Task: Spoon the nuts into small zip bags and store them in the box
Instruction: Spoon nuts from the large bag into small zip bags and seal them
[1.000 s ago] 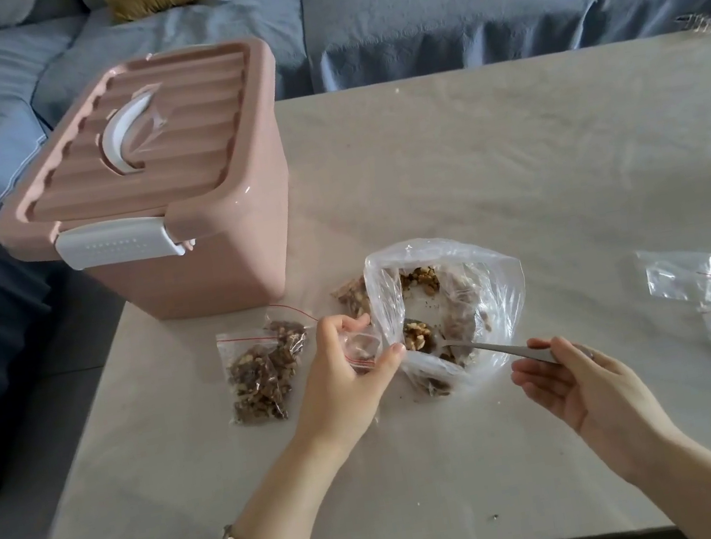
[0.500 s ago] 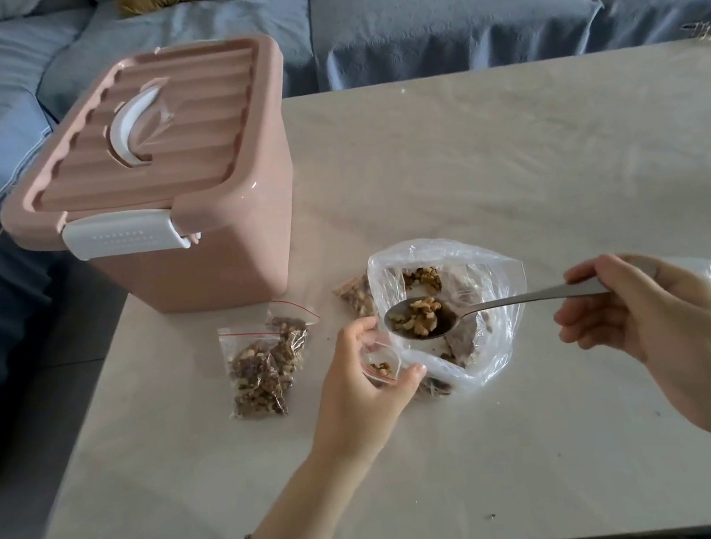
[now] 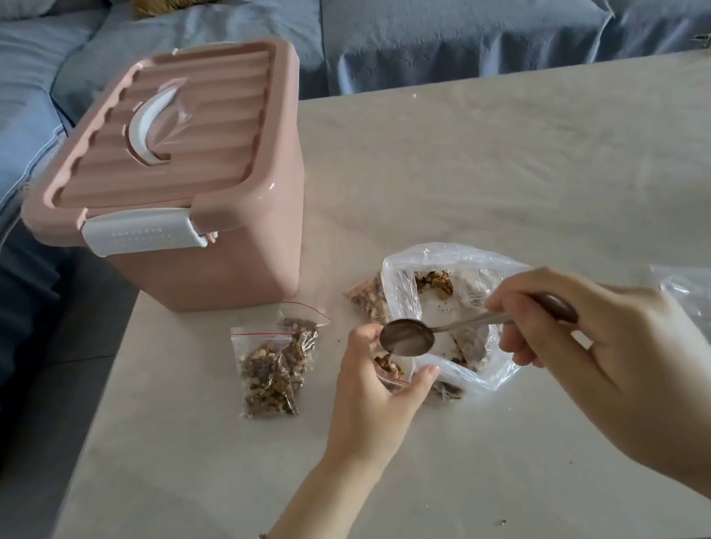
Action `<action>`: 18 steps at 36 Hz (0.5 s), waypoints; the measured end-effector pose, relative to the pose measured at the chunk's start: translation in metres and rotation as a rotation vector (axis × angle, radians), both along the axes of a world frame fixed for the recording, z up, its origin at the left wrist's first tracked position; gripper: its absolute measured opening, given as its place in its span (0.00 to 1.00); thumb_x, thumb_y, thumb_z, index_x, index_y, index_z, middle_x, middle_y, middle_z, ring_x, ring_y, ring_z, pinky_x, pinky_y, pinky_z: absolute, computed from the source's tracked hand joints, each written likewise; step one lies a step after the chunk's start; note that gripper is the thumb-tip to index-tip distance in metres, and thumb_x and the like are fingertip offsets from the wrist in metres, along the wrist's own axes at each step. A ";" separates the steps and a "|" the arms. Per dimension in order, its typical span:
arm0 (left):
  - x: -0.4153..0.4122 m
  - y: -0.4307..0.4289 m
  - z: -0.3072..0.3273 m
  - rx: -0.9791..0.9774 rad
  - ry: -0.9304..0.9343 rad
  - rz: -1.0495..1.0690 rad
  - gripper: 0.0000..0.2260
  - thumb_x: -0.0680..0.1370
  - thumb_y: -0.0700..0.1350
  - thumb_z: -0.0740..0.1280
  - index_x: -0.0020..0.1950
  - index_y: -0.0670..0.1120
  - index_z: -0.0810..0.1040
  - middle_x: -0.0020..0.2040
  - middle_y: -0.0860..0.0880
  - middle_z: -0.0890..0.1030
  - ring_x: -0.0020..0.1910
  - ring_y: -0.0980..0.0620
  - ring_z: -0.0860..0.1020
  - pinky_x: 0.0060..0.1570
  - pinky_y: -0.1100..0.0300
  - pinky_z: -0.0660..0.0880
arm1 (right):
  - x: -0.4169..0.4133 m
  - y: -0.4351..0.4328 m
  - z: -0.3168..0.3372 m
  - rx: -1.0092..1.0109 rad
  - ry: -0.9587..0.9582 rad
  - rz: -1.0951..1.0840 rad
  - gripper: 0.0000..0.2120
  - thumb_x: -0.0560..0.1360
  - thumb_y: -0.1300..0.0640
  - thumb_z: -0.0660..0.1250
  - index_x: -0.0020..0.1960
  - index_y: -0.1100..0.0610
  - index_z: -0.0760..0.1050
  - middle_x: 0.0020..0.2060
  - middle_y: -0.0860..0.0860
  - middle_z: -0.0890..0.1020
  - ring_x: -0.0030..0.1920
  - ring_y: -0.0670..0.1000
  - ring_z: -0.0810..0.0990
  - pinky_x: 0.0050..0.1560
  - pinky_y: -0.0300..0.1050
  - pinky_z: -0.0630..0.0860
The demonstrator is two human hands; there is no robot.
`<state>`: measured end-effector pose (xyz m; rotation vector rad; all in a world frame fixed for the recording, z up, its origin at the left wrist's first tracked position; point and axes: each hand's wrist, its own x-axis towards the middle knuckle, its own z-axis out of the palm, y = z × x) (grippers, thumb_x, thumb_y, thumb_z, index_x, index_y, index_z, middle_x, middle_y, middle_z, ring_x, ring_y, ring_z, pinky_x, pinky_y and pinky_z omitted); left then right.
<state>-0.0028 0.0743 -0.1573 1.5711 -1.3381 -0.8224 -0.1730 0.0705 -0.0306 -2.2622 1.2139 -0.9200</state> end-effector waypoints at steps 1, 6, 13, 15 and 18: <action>0.000 0.000 -0.001 -0.004 -0.001 0.005 0.20 0.68 0.45 0.75 0.49 0.57 0.67 0.49 0.56 0.77 0.44 0.59 0.76 0.43 0.73 0.70 | -0.001 0.001 -0.001 -0.014 0.009 0.002 0.09 0.76 0.45 0.52 0.47 0.43 0.71 0.31 0.50 0.78 0.28 0.50 0.78 0.30 0.48 0.74; 0.000 0.001 -0.001 -0.022 -0.019 -0.008 0.19 0.68 0.44 0.75 0.47 0.57 0.66 0.43 0.55 0.76 0.41 0.58 0.76 0.44 0.73 0.69 | 0.003 0.004 -0.012 -0.022 0.052 0.034 0.09 0.78 0.46 0.51 0.46 0.45 0.70 0.29 0.48 0.77 0.29 0.49 0.77 0.29 0.45 0.72; 0.003 0.001 0.000 -0.025 -0.023 -0.019 0.18 0.66 0.53 0.74 0.47 0.56 0.66 0.44 0.54 0.77 0.41 0.57 0.76 0.44 0.70 0.70 | 0.001 0.004 -0.014 -0.019 -0.011 0.032 0.15 0.78 0.40 0.49 0.48 0.45 0.71 0.34 0.48 0.78 0.30 0.47 0.78 0.31 0.43 0.74; 0.004 0.001 -0.001 -0.032 -0.010 -0.004 0.18 0.64 0.58 0.69 0.49 0.56 0.66 0.48 0.55 0.77 0.43 0.57 0.77 0.46 0.63 0.74 | -0.005 0.002 -0.010 -0.057 -0.061 0.001 0.13 0.78 0.42 0.51 0.48 0.45 0.72 0.38 0.45 0.79 0.33 0.43 0.79 0.33 0.38 0.75; 0.005 0.000 -0.001 -0.030 0.018 0.020 0.17 0.65 0.57 0.69 0.47 0.57 0.66 0.48 0.55 0.76 0.43 0.59 0.76 0.44 0.59 0.75 | -0.017 -0.003 -0.008 -0.064 -0.209 -0.093 0.12 0.78 0.44 0.54 0.46 0.46 0.74 0.38 0.43 0.80 0.33 0.40 0.80 0.35 0.31 0.74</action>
